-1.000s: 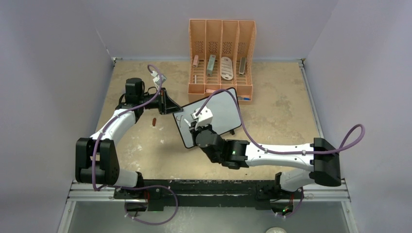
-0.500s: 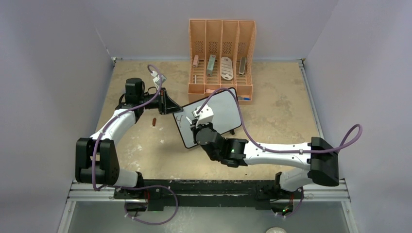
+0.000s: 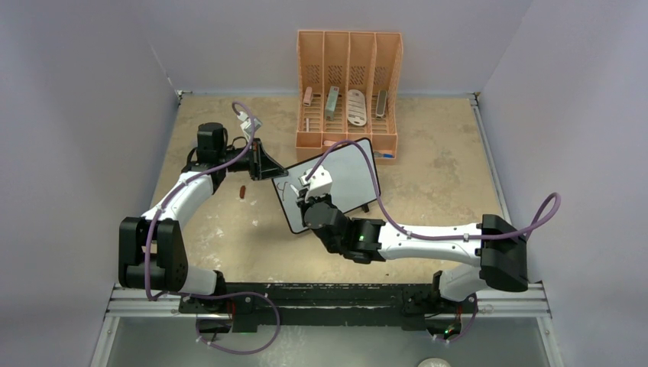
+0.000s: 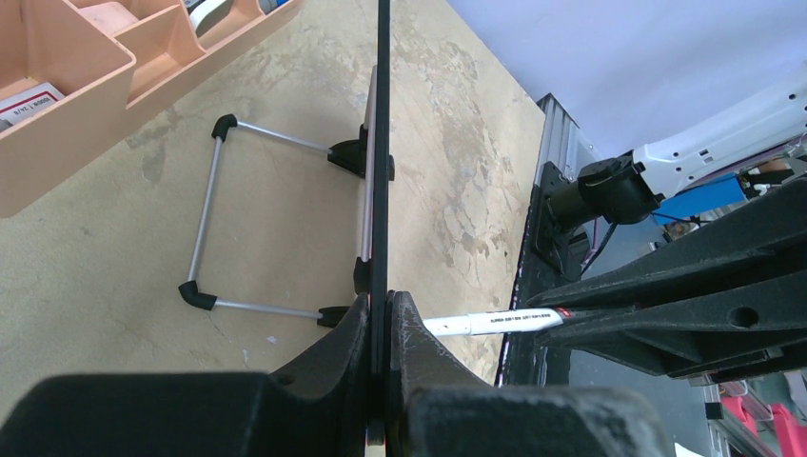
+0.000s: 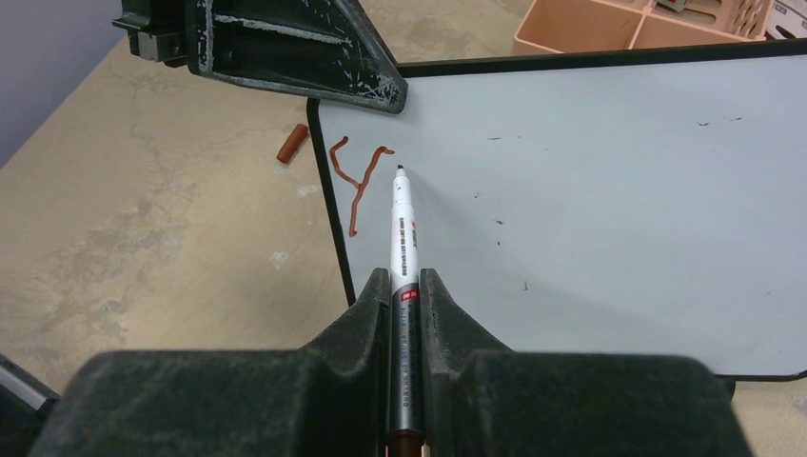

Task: Write a sentence on the whiteboard

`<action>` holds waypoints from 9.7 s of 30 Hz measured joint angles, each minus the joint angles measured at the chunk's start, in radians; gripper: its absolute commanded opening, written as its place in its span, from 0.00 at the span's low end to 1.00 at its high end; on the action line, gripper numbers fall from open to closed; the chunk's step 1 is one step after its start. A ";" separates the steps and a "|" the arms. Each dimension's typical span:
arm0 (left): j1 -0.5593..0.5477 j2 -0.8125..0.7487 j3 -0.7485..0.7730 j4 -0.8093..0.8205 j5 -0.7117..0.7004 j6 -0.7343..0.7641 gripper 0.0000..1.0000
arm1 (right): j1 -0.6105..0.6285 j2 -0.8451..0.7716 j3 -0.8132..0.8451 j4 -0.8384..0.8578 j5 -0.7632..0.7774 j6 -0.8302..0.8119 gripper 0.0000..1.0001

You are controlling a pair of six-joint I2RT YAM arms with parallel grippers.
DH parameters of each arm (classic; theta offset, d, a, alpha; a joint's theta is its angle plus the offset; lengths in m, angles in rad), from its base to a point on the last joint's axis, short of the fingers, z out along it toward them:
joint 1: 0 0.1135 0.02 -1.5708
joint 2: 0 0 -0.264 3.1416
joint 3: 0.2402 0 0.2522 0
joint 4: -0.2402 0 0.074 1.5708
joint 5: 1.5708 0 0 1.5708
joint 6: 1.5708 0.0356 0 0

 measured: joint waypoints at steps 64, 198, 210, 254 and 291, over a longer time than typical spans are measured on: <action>0.000 0.000 0.000 0.000 -0.003 0.001 0.00 | -0.019 0.020 0.009 -0.025 -0.057 -0.009 0.00; 0.000 0.000 0.007 -0.023 -0.001 0.002 0.00 | -0.067 -0.043 0.030 -0.083 -0.009 -0.034 0.00; 0.000 0.000 0.007 -0.023 -0.001 0.004 0.00 | -0.074 -0.041 0.030 -0.084 -0.010 -0.035 0.00; 0.000 0.000 0.007 -0.023 -0.013 0.009 0.00 | -0.075 -0.028 0.029 -0.188 -0.084 -0.011 0.00; -0.001 0.000 0.008 -0.023 -0.006 0.010 0.00 | -0.081 -0.045 0.027 -0.212 -0.004 -0.009 0.00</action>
